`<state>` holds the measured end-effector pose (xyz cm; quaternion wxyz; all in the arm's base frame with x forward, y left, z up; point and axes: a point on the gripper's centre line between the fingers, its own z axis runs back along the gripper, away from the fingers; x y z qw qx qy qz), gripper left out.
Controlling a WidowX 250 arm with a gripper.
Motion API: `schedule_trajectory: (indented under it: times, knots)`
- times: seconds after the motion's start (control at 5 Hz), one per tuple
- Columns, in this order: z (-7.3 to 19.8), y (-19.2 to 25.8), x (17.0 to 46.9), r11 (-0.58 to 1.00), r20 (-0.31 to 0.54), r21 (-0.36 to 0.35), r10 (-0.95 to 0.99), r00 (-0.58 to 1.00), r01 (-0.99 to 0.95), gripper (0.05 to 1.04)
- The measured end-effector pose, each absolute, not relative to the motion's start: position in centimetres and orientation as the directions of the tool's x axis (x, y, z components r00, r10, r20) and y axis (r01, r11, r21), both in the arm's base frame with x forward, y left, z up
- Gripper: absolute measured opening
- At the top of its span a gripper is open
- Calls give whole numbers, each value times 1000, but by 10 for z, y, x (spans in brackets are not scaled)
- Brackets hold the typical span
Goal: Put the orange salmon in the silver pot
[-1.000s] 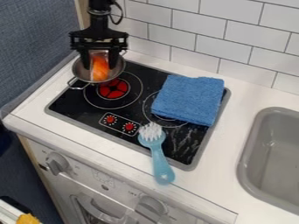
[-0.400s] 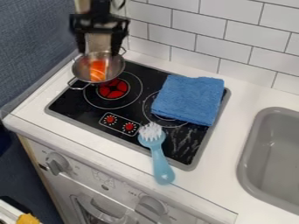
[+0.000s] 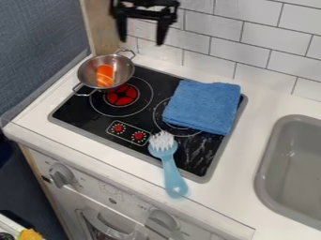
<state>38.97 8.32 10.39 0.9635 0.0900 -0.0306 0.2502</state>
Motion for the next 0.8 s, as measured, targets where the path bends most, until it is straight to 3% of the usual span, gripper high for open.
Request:
schedule_trajectory:
  times: [0.2, 0.6, 0.8]
  knots:
    - [108, 51, 386, 904, 95, 148, 390, 916, -400, 1000]
    - [133, 46, 326, 967, 21, 60, 248, 969, -249, 1000]
    - [138, 46, 311, 967, -19, 72, 248, 969, -246, 1000]
